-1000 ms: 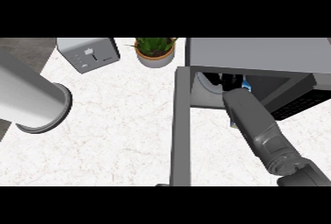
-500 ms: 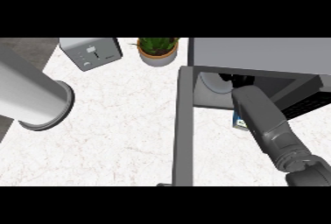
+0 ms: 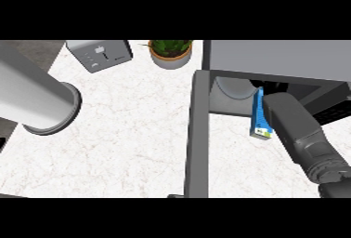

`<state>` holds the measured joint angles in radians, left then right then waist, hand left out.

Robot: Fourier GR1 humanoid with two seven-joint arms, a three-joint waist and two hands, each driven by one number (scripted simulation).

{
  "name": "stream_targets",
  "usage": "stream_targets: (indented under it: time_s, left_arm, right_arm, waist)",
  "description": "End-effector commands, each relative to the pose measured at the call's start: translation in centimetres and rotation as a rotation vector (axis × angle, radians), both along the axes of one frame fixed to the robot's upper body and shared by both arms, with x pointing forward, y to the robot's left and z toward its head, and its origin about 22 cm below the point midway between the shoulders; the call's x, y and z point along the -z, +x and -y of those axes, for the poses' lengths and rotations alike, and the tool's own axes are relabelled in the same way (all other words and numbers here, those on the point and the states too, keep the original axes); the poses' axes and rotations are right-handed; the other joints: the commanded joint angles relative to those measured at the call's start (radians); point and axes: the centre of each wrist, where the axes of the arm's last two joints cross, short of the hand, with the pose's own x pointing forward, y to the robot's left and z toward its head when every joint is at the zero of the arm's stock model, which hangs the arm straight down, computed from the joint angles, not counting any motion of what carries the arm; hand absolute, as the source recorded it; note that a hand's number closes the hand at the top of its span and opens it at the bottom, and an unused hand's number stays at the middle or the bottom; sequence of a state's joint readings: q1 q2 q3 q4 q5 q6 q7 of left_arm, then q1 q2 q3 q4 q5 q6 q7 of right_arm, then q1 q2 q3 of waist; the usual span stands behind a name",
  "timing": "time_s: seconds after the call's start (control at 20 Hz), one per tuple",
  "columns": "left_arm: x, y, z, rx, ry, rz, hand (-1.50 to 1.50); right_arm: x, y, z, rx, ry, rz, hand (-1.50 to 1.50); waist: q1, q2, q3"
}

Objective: Pick up the milk, place it into the microwave and close the microwave

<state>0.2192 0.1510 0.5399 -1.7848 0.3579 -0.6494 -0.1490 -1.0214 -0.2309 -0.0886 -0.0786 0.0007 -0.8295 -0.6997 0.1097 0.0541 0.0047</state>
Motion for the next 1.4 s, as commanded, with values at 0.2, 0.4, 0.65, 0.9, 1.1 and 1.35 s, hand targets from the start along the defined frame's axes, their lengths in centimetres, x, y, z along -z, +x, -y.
stream_targets:
  time_s: [0.2,0.4,0.65,0.9,1.1,1.35]
  left_arm:
    - [-0.2,1.1,-0.6,0.010,0.013,-0.015,-1.50]
    - [-0.1,2.1,0.0,0.021,0.009,-0.013,-1.50]
    - [0.3,2.7,-0.2,0.020,0.003,-0.007,-1.50]
    - [0.8,2.7,-0.4,0.018,0.008,-0.017,-1.50]
    - [1.0,2.8,-0.3,0.018,0.007,-0.025,-1.50]
    - [0.9,3.5,-0.2,0.027,0.004,0.000,-1.50]
  right_arm:
    - [0.9,-0.7,1.2,0.024,-0.097,-0.041,1.50]
    - [0.9,-0.5,0.2,-0.012,-0.125,-0.064,-1.50]
    - [1.0,-0.5,-0.7,0.018,-0.136,-0.022,-1.50]
    - [0.0,0.2,-2.3,-0.002,-0.142,0.010,-1.50]
    - [1.4,-0.6,-2.2,-0.029,-0.153,-0.037,-1.50]
    - [0.2,0.1,-4.0,-0.065,-0.129,-0.029,-1.50]
  waist:
    - [0.021,0.009,0.001]
    - [0.028,0.012,0.001]
    - [0.024,0.014,0.001]
    - [0.025,0.007,0.000]
    - [0.027,0.010,0.000]
    - [0.023,0.005,-0.001]
